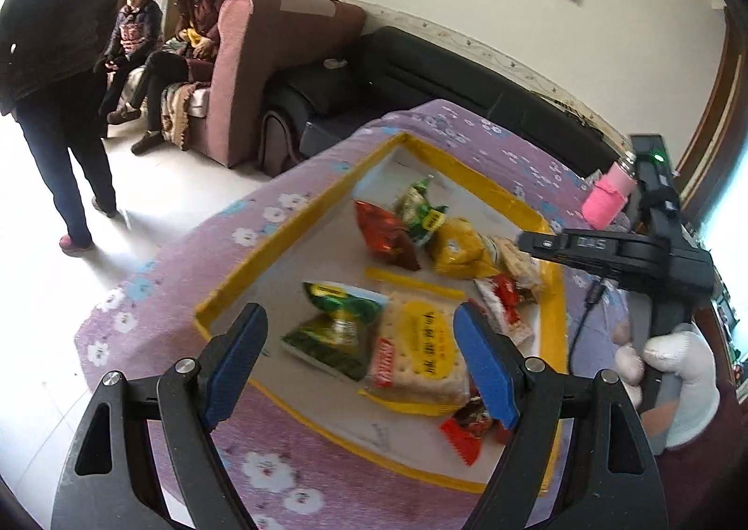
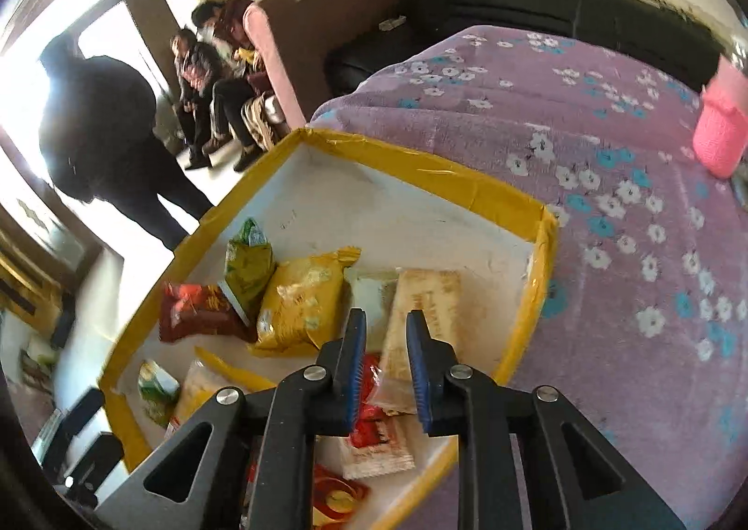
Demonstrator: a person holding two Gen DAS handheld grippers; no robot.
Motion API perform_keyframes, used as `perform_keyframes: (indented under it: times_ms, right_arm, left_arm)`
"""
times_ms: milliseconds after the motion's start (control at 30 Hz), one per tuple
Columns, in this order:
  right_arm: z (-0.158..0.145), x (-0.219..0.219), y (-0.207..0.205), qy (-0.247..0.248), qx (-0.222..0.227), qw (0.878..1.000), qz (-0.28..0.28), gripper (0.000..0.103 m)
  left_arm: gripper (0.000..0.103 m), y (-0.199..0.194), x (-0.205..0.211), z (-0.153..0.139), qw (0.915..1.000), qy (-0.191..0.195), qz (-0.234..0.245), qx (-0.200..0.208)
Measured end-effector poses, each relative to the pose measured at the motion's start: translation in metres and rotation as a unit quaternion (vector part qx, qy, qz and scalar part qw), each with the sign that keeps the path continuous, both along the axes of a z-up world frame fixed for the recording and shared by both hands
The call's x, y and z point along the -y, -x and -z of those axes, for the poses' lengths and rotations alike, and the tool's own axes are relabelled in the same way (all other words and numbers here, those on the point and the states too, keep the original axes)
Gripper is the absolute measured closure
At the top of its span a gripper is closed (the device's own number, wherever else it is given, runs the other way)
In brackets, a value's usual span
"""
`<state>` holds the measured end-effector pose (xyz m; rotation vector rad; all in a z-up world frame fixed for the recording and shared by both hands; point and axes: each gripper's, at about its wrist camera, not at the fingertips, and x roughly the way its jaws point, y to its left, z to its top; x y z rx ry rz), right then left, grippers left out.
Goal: Organize snacks
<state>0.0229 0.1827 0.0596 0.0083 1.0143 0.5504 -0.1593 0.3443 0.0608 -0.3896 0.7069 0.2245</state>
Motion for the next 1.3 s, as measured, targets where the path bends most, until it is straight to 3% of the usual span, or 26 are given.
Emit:
perform_keyframes:
  times_ms: [67, 133, 267, 400, 467, 533, 667, 767, 867, 967, 1100, 1300]
  right_arm:
    - [-0.004, 0.006, 0.007, -0.001, 0.011, 1.0, 0.006, 0.079]
    - [-0.01, 0.012, 0.021, -0.004, 0.026, 1.0, 0.006, 0.069]
    - [-0.019, 0.023, 0.058, -0.011, 0.065, 0.998, -0.001, 0.062]
    - [-0.024, 0.035, 0.097, -0.016, 0.097, 0.995, -0.011, 0.054]
    - [-0.028, 0.041, 0.116, -0.016, 0.115, 0.993, -0.017, 0.054]
    - [-0.034, 0.049, 0.133, -0.014, 0.139, 0.99, -0.021, 0.052]
    - [-0.051, 0.073, 0.168, -0.009, 0.202, 0.979, -0.02, 0.041]
    - [-0.063, 0.094, 0.189, -0.006, 0.235, 0.972, -0.017, 0.032]
    - [-0.071, 0.109, 0.204, -0.005, 0.251, 0.968, -0.026, 0.031]
    - [-0.074, 0.115, 0.217, -0.004, 0.264, 0.964, -0.036, 0.03]
    - [-0.071, 0.114, 0.224, -0.021, 0.253, 0.966, -0.051, 0.029]
    - [-0.058, 0.107, 0.232, -0.024, 0.236, 0.969, -0.07, 0.029]
  left_arm:
    - [0.021, 0.002, -0.004, 0.001, 0.9999, -0.005, -0.01, 0.0]
    - [0.021, 0.003, -0.005, 0.002, 0.9997, -0.013, -0.019, 0.001]
    - [0.02, 0.01, 0.004, -0.008, 0.9967, -0.064, -0.047, 0.016]
    - [0.02, 0.03, 0.021, -0.036, 0.9861, -0.13, -0.08, 0.065]
    - [0.015, 0.042, 0.031, -0.052, 0.9799, -0.151, -0.09, 0.094]
    - [0.0, 0.05, 0.039, -0.066, 0.9762, -0.161, -0.092, 0.113]
    - [0.0, 0.057, 0.051, -0.076, 0.9799, -0.143, -0.066, 0.122]
    - [0.0, 0.058, 0.07, -0.079, 0.9777, -0.159, -0.074, 0.115]
    - [0.0, 0.063, 0.105, -0.083, 0.9662, -0.215, -0.076, 0.12]
    - [0.0, 0.071, 0.143, -0.083, 0.9522, -0.268, -0.031, 0.144]
    - [0.0, 0.066, 0.167, -0.081, 0.9582, -0.254, 0.042, 0.125]
    - [0.0, 0.059, 0.171, -0.076, 0.9665, -0.241, 0.054, 0.07]
